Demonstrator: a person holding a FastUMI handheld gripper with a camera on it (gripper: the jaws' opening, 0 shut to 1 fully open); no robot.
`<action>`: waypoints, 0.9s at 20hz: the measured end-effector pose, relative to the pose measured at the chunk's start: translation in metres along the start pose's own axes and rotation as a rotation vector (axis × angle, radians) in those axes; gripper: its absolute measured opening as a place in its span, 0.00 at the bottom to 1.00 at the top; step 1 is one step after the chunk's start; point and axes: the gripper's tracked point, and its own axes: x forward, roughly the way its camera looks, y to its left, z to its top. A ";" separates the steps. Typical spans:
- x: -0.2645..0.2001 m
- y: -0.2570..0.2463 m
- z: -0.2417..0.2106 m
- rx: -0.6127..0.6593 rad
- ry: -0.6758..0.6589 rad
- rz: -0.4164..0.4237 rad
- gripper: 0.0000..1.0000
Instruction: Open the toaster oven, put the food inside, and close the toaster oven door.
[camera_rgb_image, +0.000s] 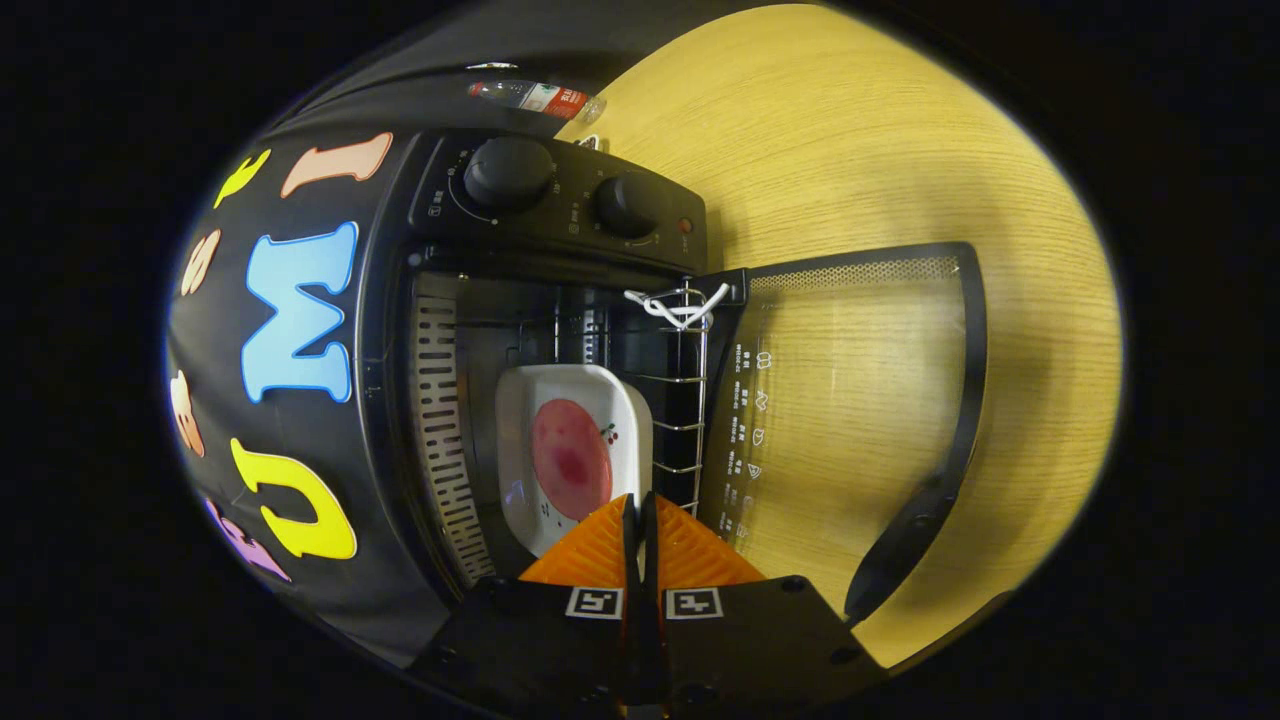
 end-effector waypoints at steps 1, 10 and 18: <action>0.002 0.002 -0.001 0.009 0.002 0.004 0.02; 0.003 0.023 0.001 0.038 -0.014 0.072 0.23; -0.034 0.030 -0.005 -0.125 0.023 0.134 0.97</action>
